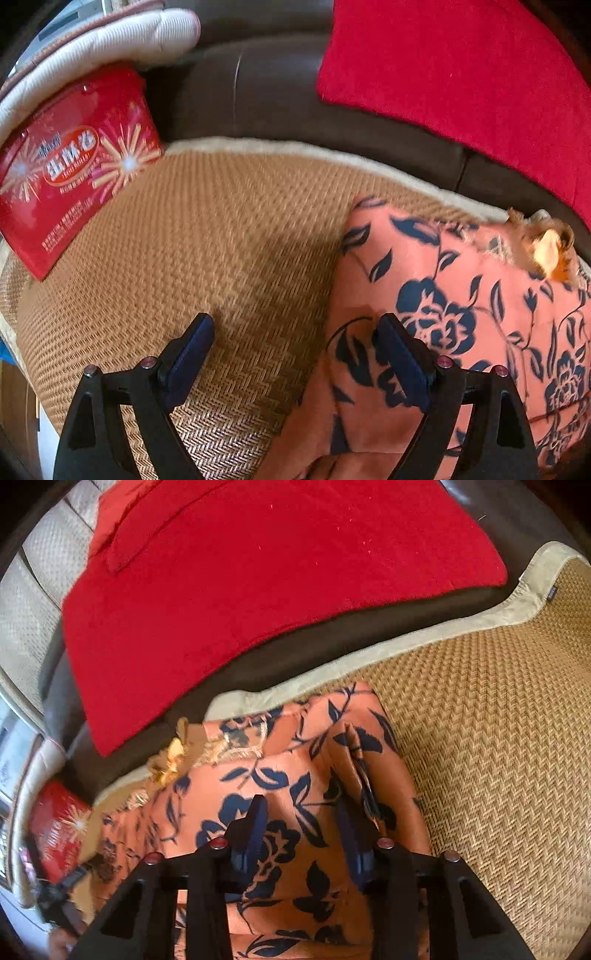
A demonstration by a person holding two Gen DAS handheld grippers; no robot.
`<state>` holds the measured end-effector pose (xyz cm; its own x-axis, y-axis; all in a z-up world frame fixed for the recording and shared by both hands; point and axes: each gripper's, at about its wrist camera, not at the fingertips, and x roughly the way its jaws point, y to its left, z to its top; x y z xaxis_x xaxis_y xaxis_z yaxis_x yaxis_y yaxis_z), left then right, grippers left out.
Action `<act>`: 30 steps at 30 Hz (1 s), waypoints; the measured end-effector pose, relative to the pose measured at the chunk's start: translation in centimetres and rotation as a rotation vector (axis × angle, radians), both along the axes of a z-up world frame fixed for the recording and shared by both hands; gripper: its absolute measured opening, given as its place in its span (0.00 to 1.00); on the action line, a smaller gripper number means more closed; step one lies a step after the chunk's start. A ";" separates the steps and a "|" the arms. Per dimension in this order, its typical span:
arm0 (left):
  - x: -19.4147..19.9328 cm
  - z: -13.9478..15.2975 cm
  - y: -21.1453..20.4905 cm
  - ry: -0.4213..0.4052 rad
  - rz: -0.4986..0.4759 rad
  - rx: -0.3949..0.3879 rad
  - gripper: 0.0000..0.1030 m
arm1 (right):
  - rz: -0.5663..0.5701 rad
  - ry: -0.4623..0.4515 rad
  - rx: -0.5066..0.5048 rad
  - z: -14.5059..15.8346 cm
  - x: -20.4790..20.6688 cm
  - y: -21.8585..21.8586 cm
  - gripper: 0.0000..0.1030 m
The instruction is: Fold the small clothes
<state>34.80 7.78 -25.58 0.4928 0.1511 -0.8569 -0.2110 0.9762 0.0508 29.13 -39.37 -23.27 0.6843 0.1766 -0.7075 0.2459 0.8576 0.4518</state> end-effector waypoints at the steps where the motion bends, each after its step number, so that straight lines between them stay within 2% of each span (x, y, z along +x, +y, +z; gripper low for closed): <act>1: -0.1 0.0 0.1 -0.005 0.001 -0.007 0.88 | -0.013 -0.033 -0.018 0.7 -0.3 -0.3 0.41; 3: -0.3 0.4 0.2 -0.021 -0.003 0.017 0.88 | -0.033 -0.103 -0.024 1.8 -0.8 -1.2 0.42; 4: -0.3 0.4 0.2 -0.022 -0.008 0.034 0.88 | -0.035 -0.106 -0.016 1.7 -0.6 -1.5 0.42; 7: -0.8 0.3 0.4 -0.004 -0.013 0.031 0.88 | 0.010 0.021 -0.015 -0.3 1.0 -1.5 0.42; 10: -2.6 1.6 0.2 -0.034 -0.041 0.010 0.88 | 0.026 -0.002 -0.025 1.2 -0.2 -1.5 0.43; 12: -4.5 2.8 0.3 -0.071 -0.076 0.014 0.88 | 0.050 -0.055 0.007 2.5 -2.3 -1.5 0.62; 13: -5.3 3.3 0.3 -0.086 -0.088 0.013 0.88 | 0.056 -0.076 0.005 3.1 -3.5 -1.6 0.65; 15: -7.6 4.3 0.5 -0.121 -0.123 0.008 0.88 | 0.072 -0.092 -0.004 3.8 -6.1 -1.9 0.67; 18: -12.5 5.0 1.3 -0.180 -0.182 0.050 0.88 | 0.104 -0.065 -0.027 3.9 -10.0 -2.5 0.69; 20: -15.8 4.8 2.3 -0.208 -0.206 0.038 0.88 | 0.109 -0.049 -0.045 3.7 -12.7 -2.8 0.69; 23: -20.0 3.5 4.2 -0.183 -0.219 -0.009 0.88 | 0.082 0.003 -0.016 2.2 -17.7 -3.7 0.69; 26: -22.2 2.1 5.3 -0.145 -0.215 -0.051 0.88 | 0.055 0.059 0.025 0.4 -22.8 -4.4 0.69; 28: -23.1 0.9 6.0 -0.104 -0.220 -0.104 0.88 | 0.070 0.084 0.092 -0.7 -25.0 -4.4 0.70; 30: -23.7 -0.1 6.1 -0.059 -0.196 -0.122 0.88 | 0.104 0.105 0.178 -1.6 -26.4 -3.8 0.70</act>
